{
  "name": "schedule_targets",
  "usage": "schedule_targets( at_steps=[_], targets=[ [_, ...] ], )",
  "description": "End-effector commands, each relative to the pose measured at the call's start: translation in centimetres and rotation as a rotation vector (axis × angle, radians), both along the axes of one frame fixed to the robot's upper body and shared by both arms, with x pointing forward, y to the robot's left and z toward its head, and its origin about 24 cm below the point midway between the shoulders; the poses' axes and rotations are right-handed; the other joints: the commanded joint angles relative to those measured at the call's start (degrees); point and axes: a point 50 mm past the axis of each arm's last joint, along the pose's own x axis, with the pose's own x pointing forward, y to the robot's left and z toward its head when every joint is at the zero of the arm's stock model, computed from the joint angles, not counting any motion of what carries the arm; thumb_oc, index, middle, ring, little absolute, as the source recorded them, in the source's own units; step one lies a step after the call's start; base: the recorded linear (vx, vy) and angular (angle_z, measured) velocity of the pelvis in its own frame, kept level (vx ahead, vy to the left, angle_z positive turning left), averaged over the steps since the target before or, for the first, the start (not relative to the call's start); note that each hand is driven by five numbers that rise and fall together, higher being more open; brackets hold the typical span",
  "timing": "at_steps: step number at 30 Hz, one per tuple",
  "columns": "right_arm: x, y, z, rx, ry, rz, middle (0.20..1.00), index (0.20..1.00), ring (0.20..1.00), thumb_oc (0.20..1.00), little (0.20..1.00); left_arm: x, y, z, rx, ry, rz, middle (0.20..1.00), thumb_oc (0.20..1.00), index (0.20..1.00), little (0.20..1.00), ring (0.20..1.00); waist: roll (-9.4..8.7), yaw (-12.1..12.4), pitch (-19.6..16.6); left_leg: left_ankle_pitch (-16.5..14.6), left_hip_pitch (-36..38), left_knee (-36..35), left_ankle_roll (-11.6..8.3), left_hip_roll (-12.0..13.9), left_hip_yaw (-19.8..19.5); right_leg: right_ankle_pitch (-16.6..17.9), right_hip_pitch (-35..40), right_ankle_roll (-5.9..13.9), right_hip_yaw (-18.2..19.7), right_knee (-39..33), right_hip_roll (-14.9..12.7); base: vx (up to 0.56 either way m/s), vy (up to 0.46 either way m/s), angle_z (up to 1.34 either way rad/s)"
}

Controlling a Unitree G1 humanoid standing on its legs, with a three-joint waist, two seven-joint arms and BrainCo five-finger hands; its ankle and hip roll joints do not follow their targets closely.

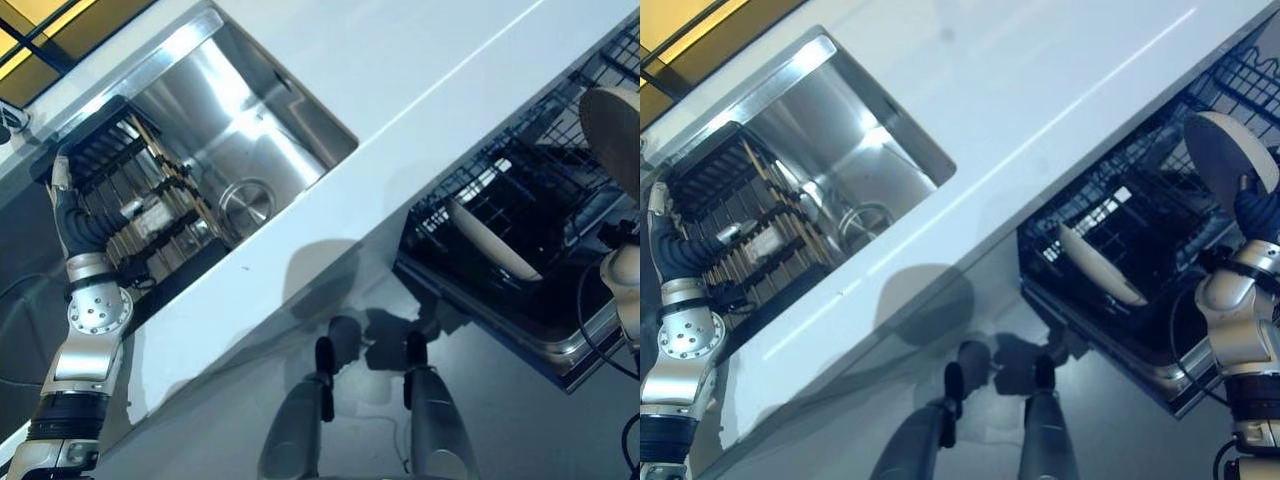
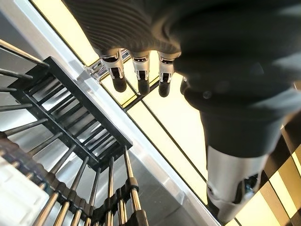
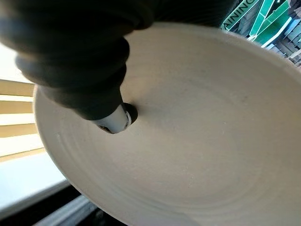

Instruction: Pick up plates and place into dishwasher.

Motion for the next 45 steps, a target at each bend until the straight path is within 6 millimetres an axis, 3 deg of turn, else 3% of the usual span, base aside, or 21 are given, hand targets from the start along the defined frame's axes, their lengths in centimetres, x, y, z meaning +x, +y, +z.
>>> schedule_targets(
  at_steps=[1,17,22,34,45],
  targets=[
    [-0.2,1.0,4.5,-0.148,-0.147,-0.011,0.2,0.2,0.2,0.2,0.2,0.4,-1.2,-1.0,-0.089,-0.051,-0.027,1.0,1.0,1.0,1.0,1.0,-2.12,-1.6,1.3,-2.7,-4.9,5.4,3.44,-3.3,-1.7,-4.5,2.1,-3.68,-4.8,-0.5,4.4,-0.02,0.036,-0.03],
    [1.5,1.7,6.9,-0.365,-0.051,-0.102,0.2,0.2,0.2,0.2,0.2,0.8,-1.5,-0.4,-0.087,-0.054,-0.032,1.0,1.0,1.0,1.0,1.0,-1.4,0.0,3.4,-1.2,-8.4,5.2,3.86,-4.3,-1.6,-3.8,-2.2,-3.57,-5.1,1.3,4.2,0.0,0.008,-0.02],
    [2.1,1.2,7.4,-0.363,-0.027,-0.139,0.2,0.2,0.2,0.2,0.2,0.8,-1.3,0.1,-0.08,-0.058,-0.041,1.0,1.0,1.0,1.0,1.0,-1.55,0.8,3.7,-0.7,-10.1,5.5,3.93,-4.4,-2.0,-3.6,-3.6,-3.5,-5.8,1.8,4.2,0.0,-0.011,0.03],
    [3.9,2.0,6.1,-0.319,0.04,-0.114,0.2,0.2,0.2,0.2,0.2,1.5,-2.0,1.1,-0.044,-0.083,-0.062,1.0,1.0,1.0,1.0,1.0,-2.26,2.3,5.3,0.7,-14.8,5.7,4.39,-4.9,-2.3,-2.4,-8.3,-3.14,-7.7,3.0,3.4,0.0,-0.017,0.04],
    [4.5,2.1,5.9,-0.298,0.07,-0.109,0.2,0.2,0.2,0.2,0.2,1.7,-2.7,0.9,-0.039,-0.086,-0.08,1.0,1.0,1.0,1.0,1.0,-1.35,2.7,5.5,1.1,-18.0,6.2,4.67,-5.6,-2.2,-2.3,-12.9,-2.58,-7.8,5.0,2.1,0.01,0.003,0.03]
  ],
)
